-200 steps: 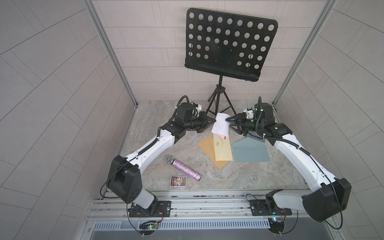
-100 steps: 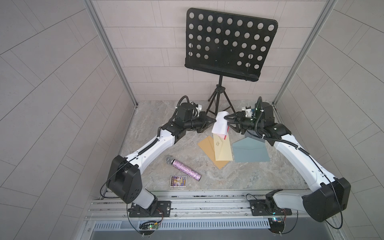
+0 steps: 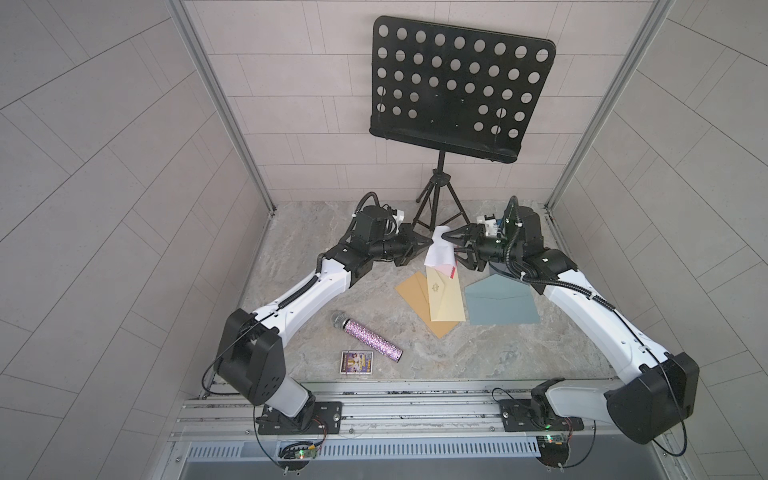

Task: Take the letter paper out of the envelope
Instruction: Unfold the letter paper.

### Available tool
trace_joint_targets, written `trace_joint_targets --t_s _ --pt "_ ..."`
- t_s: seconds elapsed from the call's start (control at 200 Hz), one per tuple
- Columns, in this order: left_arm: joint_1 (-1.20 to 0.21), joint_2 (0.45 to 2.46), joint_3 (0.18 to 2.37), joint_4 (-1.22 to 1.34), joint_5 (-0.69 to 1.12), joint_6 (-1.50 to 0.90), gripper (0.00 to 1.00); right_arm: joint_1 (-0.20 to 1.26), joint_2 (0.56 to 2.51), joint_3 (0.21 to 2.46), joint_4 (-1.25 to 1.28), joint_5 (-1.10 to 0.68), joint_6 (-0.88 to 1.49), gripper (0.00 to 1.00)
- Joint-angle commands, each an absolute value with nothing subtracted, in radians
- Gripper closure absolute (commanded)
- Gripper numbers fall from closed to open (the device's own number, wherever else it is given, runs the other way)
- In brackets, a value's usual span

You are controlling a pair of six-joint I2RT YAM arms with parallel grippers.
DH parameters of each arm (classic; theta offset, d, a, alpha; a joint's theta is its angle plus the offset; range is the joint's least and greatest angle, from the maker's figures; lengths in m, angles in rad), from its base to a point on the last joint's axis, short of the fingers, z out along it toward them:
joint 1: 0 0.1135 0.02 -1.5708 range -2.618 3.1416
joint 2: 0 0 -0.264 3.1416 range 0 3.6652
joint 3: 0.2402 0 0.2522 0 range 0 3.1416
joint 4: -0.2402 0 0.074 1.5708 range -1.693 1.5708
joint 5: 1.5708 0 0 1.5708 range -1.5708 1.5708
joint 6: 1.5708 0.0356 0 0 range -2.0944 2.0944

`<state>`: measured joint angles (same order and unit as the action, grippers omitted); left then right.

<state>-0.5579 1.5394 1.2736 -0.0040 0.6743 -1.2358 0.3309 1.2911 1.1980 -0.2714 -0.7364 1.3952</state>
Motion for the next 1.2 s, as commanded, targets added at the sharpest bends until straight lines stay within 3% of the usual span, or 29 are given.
trace_joint_targets --t_s 0.0,0.235,0.325,0.575,0.675,0.78,0.815,0.89,0.955,1.081,1.106,1.196 --pt "-0.565 1.555 1.309 0.034 0.692 -1.256 1.00 0.355 1.301 1.214 -0.242 -0.729 1.411 0.43" --pt "-0.565 1.573 1.326 0.045 0.691 -1.262 1.00 0.382 1.304 1.213 -0.200 -0.692 1.455 0.45" --pt "-0.565 1.578 1.331 0.052 0.692 -1.268 1.00 0.383 1.300 1.216 -0.200 -0.674 1.455 0.55" --pt "-0.565 1.575 1.329 0.043 0.685 -1.265 1.00 0.383 1.281 1.229 -0.278 -0.639 1.411 0.69" --pt "-0.566 1.573 1.330 0.045 0.687 -1.269 1.00 0.383 1.286 1.268 -0.363 -0.617 1.336 0.80" --pt "-0.565 1.567 1.335 0.044 0.686 -1.279 1.00 0.383 1.309 1.323 -0.477 -0.601 1.221 1.00" --pt "-0.564 1.563 1.340 0.029 0.686 -1.280 0.89 0.383 1.316 1.350 -0.530 -0.589 1.161 1.00" --pt "-0.552 1.540 1.358 -0.033 0.670 -1.263 0.53 0.383 1.331 1.418 -0.661 -0.549 0.987 1.00" --pt "-0.533 1.507 1.381 -0.141 0.631 -1.232 0.34 0.385 1.342 1.466 -0.757 -0.522 0.802 1.00" --pt "-0.497 1.444 1.437 -0.350 0.544 -1.193 0.10 0.409 1.347 1.531 -0.911 -0.434 0.472 1.00" --pt "-0.495 1.435 1.445 -0.382 0.526 -1.188 0.01 0.420 1.343 1.532 -0.923 -0.409 0.410 1.00" --pt "-0.489 1.420 1.472 -0.471 0.527 -1.178 0.00 0.485 1.332 1.536 -0.948 -0.299 0.196 1.00"
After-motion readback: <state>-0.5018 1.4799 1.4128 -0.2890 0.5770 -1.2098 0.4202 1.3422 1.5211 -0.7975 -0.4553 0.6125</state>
